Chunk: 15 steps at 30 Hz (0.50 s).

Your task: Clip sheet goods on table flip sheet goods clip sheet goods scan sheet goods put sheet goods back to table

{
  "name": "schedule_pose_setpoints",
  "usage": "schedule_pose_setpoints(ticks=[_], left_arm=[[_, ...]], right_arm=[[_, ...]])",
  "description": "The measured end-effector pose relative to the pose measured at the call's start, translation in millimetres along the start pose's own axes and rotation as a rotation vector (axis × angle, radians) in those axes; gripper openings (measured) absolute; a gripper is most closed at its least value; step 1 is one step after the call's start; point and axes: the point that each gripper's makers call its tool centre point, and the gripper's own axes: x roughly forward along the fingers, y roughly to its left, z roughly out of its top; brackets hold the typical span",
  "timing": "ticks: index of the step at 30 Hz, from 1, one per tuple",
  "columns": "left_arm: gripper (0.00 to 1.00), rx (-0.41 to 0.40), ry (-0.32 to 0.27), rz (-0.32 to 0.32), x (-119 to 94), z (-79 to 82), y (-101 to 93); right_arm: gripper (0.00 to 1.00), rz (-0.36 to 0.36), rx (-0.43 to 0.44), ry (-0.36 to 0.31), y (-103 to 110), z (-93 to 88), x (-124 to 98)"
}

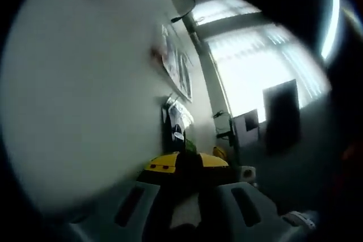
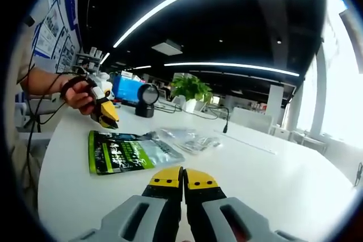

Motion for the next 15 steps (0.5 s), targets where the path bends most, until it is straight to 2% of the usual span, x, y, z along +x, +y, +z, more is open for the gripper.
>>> schedule_pose_setpoints(ticks=[4,9,10,12,15], left_arm=[[0.05,-0.001,0.004,0.006,-0.5,0.5,2.0],[0.05,0.034,0.022,0.022,0.7,-2.3,0.7],[0.05,0.078,0.036,0.045,0.7,-3.7,3.4],[0.06,0.101,0.041,0.055,1.1,-4.4,3.6],[0.09,0.191,0.066,0.085,2.5,-7.1,2.4]], right_arm=[[0.0,0.001,0.0,-0.001,0.3,0.3,0.0],[0.0,0.002,-0.002,-0.003,1.5,1.1,-0.3],[0.0,0.002,-0.002,-0.004,1.5,1.2,-0.3],[0.0,0.003,-0.002,-0.005,1.7,1.5,-0.8],[0.0,0.003,-0.003,-0.007,2.0,1.8,-1.2]])
